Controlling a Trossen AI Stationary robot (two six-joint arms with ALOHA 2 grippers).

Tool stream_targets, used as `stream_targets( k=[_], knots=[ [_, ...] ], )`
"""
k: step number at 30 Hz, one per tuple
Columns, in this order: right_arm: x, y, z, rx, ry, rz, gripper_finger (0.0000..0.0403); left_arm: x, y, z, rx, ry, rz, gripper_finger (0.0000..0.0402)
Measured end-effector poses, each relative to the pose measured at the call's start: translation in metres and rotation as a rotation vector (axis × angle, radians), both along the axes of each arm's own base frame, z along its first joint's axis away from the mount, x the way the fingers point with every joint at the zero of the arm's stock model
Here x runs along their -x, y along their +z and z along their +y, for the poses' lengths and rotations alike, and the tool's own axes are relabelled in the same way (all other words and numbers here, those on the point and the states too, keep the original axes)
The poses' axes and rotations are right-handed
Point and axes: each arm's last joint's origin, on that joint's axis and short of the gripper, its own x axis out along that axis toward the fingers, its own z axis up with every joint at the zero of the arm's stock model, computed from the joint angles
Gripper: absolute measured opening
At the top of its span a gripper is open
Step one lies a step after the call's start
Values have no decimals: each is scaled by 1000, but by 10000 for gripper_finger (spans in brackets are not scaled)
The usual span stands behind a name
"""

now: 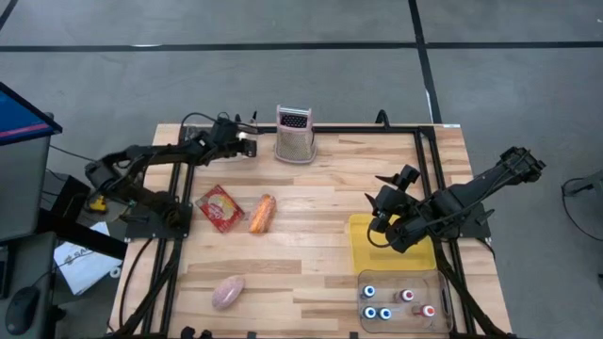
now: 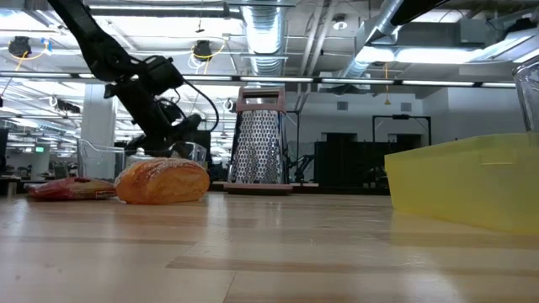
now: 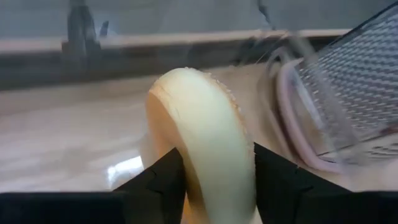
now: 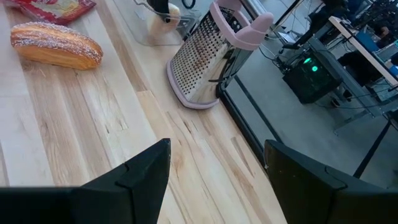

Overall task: Pick & Place Food Item
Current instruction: Put the brown donut into the top transparent bin, then put the top bear claw into the top transparent bin

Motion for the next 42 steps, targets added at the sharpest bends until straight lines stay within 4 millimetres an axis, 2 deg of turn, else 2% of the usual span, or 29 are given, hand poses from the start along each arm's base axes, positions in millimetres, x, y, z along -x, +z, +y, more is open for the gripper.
stream_targets(
  k=[7, 12, 25, 30, 32, 36, 42],
  knots=[
    [0, 0, 0, -6, -2, -1, 249, 12, 22, -10, -56, 24, 36, 194],
    [0, 0, 0, -7, -2, -2, 249, 13, 31, -12, -78, -10, -8, 206],
    [0, 0, 0, -15, -8, -11, 249, 12, 27, -11, -83, -1, 32, 148],
    [0, 0, 0, -15, -7, -11, 249, 15, 23, -13, -51, -14, 76, 138],
    [0, 0, 0, -15, -8, -11, 249, 15, 21, -15, -22, -55, 78, 137],
    [0, 0, 0, -26, -13, -13, 249, 13, 22, -23, 59, -253, 29, 137],
    [0, -1, -1, -30, -19, -12, 249, 14, 48, -39, -11, -454, -92, 155]
  ],
)
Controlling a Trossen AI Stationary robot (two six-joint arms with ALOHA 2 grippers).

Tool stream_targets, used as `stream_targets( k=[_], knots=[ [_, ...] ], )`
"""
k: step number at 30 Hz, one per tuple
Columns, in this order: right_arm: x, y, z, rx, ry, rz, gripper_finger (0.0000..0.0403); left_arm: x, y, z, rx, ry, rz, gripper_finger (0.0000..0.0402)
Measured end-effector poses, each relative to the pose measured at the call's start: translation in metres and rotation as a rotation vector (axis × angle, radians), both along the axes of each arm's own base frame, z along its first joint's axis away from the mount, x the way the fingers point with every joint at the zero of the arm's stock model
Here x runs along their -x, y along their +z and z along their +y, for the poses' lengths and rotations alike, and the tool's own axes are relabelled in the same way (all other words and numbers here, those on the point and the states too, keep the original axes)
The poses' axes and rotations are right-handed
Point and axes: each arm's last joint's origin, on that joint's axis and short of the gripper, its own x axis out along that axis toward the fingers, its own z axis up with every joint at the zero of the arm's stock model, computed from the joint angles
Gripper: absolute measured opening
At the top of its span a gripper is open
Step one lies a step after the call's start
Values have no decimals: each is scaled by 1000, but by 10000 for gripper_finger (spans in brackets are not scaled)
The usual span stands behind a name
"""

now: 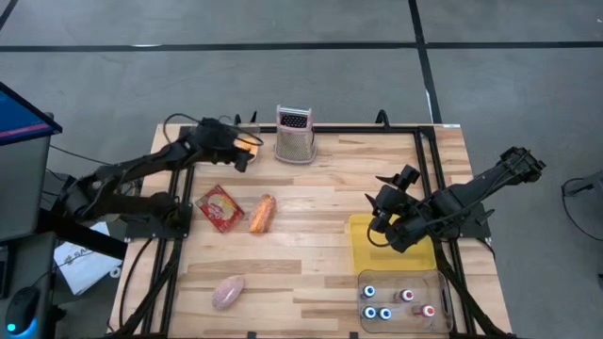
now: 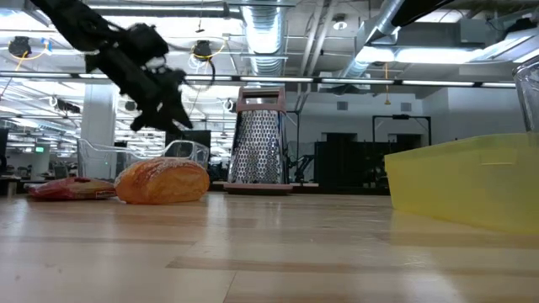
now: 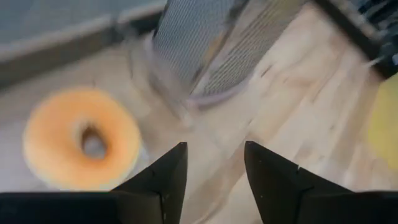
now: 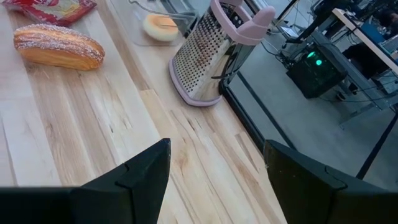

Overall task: Pick & Place Food Item
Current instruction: Put the top bear claw into the top transparent bin

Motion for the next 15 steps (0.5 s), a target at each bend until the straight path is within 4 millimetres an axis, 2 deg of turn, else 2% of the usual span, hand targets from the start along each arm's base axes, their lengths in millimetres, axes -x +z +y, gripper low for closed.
stream_targets(
  k=[6, 10, 15],
  knots=[
    [-1, 0, -3, 1, -15, 0, 249, 18, 41, -19, -189, -36, -135, 185],
    [-1, 0, -3, 1, -14, 0, 249, 26, 63, -42, -251, -186, -269, 203],
    [-1, 0, -3, -1, -16, -5, 249, 22, 69, -80, -200, -435, -325, 208]
  ],
)
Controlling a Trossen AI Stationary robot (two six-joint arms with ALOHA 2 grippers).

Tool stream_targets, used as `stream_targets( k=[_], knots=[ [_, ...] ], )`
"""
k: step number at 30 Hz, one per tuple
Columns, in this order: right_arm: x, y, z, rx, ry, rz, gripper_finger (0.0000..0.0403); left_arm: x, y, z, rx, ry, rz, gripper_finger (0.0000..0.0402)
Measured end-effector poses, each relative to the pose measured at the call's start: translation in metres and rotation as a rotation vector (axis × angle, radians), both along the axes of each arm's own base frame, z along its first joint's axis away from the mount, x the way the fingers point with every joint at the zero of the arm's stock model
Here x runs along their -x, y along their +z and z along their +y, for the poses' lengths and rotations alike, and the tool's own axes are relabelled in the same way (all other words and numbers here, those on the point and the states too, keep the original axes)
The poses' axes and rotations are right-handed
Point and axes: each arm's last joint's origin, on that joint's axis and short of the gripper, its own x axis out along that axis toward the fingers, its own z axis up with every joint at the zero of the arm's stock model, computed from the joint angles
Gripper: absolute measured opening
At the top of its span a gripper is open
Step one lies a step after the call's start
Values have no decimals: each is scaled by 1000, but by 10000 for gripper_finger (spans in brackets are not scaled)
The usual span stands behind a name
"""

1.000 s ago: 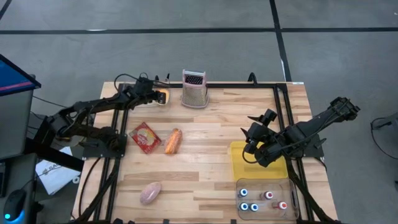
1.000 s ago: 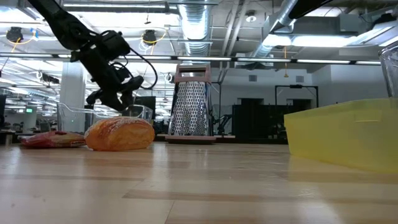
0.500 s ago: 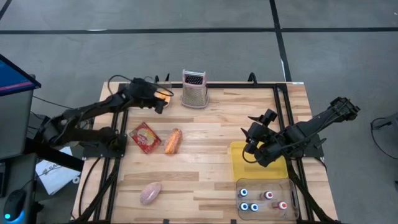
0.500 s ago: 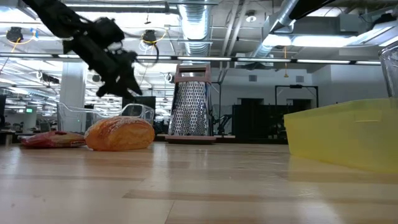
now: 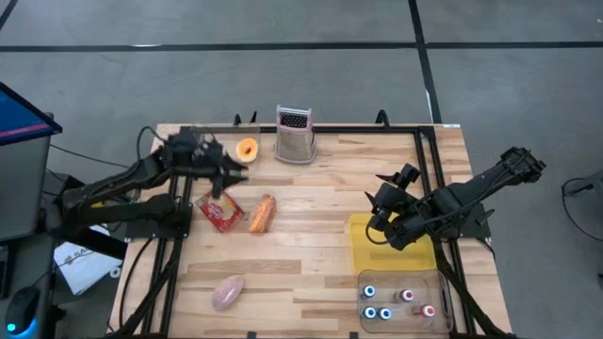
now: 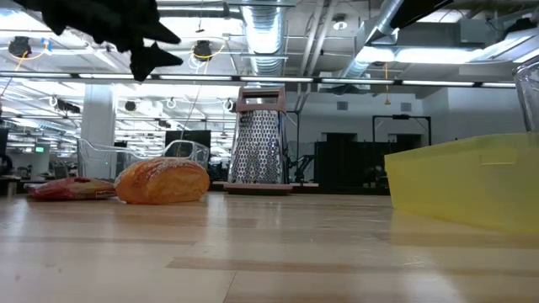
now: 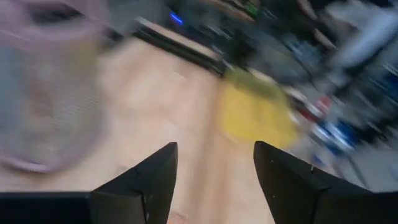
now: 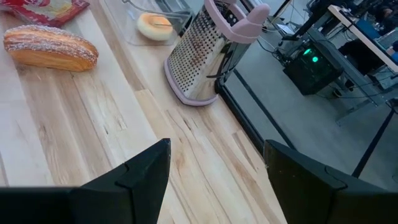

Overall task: Pick & Place Food Item
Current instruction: Put the top bear claw into the top transparent bin

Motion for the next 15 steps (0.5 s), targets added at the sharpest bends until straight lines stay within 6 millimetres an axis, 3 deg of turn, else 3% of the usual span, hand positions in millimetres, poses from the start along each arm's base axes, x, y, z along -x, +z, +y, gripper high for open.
stream_targets(
  k=[3, 10, 15],
  knots=[
    [0, 0, 0, 1, -2, -1, 249, -10, -5, -23, 38, -101, 53, 202],
    [0, 0, 0, 2, -4, -4, 249, -41, -24, -74, 30, -121, 216, 222],
    [0, 0, 0, 1, -3, -4, 249, -61, -13, -107, -102, -66, 354, 247]
  ],
)
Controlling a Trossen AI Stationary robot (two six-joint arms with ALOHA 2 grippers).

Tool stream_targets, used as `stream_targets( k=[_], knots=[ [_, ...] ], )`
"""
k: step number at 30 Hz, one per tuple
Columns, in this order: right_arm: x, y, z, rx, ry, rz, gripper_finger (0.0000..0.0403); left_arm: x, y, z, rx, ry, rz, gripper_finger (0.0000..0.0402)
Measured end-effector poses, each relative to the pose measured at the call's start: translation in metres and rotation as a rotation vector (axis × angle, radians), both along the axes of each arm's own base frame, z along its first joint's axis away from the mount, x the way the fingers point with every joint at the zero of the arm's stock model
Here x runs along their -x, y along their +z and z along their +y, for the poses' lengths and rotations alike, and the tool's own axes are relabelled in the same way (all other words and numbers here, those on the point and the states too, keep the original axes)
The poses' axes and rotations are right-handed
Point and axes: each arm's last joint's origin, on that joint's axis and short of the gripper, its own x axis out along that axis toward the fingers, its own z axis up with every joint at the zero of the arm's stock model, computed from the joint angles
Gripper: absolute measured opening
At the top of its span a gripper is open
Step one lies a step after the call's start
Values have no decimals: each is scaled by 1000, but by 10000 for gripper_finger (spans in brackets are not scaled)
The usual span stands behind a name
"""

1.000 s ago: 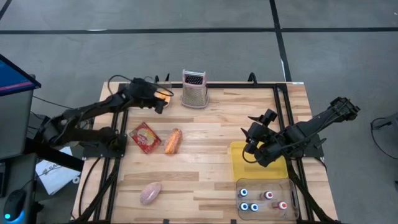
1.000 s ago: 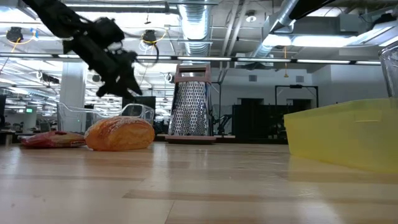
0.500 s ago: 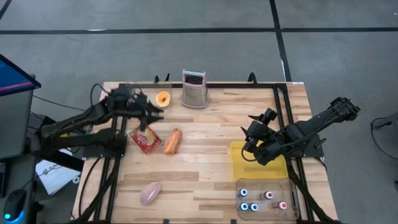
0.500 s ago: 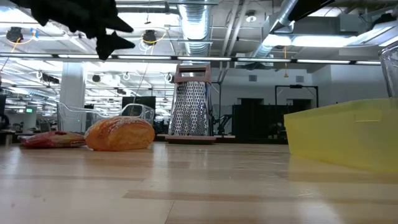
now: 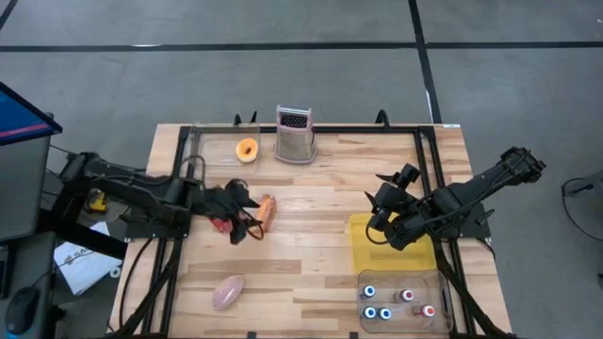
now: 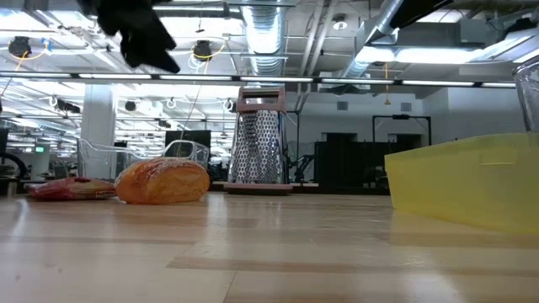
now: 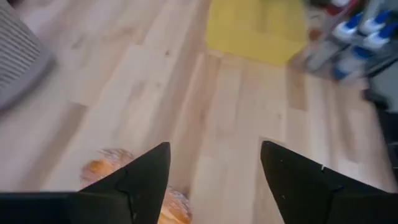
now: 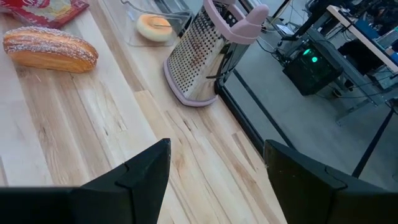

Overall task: Pick & Place Food Item
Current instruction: Put the top bear claw into the top transparent bin

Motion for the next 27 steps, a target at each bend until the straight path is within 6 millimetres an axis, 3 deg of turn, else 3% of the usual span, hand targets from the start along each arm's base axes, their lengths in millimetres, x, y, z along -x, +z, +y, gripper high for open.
stream_targets(
  k=[4, 8, 13, 18, 27],
  knots=[
    [0, 0, 0, -11, 4, 7, 249, -20, 19, -14, -82, 46, 81, 269],
    [0, -1, 1, -32, 12, 18, 249, -42, 29, -5, -67, 150, 251, 298],
    [0, -2, 1, -68, 27, 38, 249, -57, 22, 29, 96, 255, 519, 325],
    [1, -3, 4, -105, 53, 58, 249, -62, 3, 59, 330, 308, 666, 340],
    [6, -3, 15, -114, 111, 69, 249, -76, -15, 70, 395, 319, 701, 338]
  ],
)
